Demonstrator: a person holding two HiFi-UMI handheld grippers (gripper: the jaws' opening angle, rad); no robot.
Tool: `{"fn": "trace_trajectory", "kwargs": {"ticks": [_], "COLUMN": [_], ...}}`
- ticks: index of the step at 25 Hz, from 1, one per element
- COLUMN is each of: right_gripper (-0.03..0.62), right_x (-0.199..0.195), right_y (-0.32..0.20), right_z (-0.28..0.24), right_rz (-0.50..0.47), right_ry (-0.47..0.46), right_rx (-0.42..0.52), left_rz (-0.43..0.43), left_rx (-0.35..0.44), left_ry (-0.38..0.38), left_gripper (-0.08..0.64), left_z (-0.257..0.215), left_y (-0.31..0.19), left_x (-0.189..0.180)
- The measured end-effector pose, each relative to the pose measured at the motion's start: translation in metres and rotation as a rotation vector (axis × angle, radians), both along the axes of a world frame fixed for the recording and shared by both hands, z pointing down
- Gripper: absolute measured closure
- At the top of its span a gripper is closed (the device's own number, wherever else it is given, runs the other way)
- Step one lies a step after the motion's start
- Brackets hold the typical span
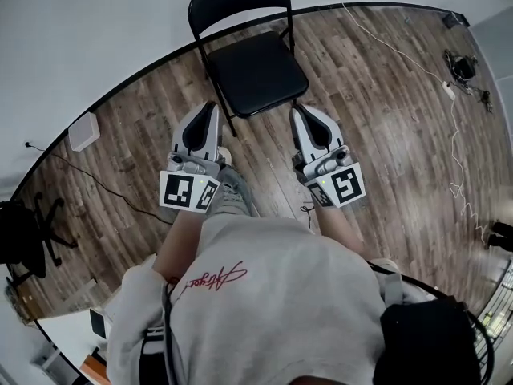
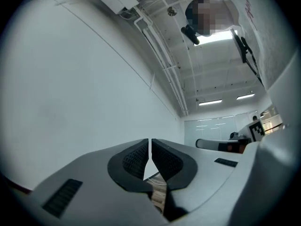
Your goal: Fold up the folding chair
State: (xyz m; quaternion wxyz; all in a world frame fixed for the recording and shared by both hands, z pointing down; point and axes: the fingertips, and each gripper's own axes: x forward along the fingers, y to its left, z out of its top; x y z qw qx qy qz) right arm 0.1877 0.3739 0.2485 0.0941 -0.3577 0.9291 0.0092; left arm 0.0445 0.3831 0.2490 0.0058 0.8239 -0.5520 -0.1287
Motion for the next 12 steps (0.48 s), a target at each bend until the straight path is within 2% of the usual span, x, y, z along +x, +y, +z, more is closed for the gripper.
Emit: {"fn": "trace_trajectory", "kwargs": {"ticks": [3, 7, 8, 10, 12], "right_gripper": [0.575, 0.574, 0.557, 0.406, 0.392], "right_x": [-0.02, -0.042, -0.043, -0.039, -0.028], "right_y": [-0.044, -0.108, -0.128, -0.164, -0.19], "right_z": [0.015, 0.034, 0.043, 0.069, 0.099], "right_rz": [0.021, 0.072, 0.1, 0.166, 0.226], "right_ry": [-0.008, -0.07, -0.105, -0.178, -0.246], "right_rx": [-0.056, -0.137, -0.18, -0.281, -0.375], "left_rz": [0.071, 0.109, 0.117, 0.126, 0.125], "left_rx": [-0.006, -0.078, -0.102, -0.161, -0.235], "left_ry": [-0.025, -0.052, -0.057, -0.062, -0.064], "left_gripper": [0.541, 0.537, 0.504, 0.391, 0.356], "left_z": [0.006, 0.027, 0.036, 0.058, 0.083], "left_y": [-0.052, -0.127, -0.148, -0.186, -0.222], "left_x": [-0.012, -0.041, -0.049, -0.067, -0.085]}}
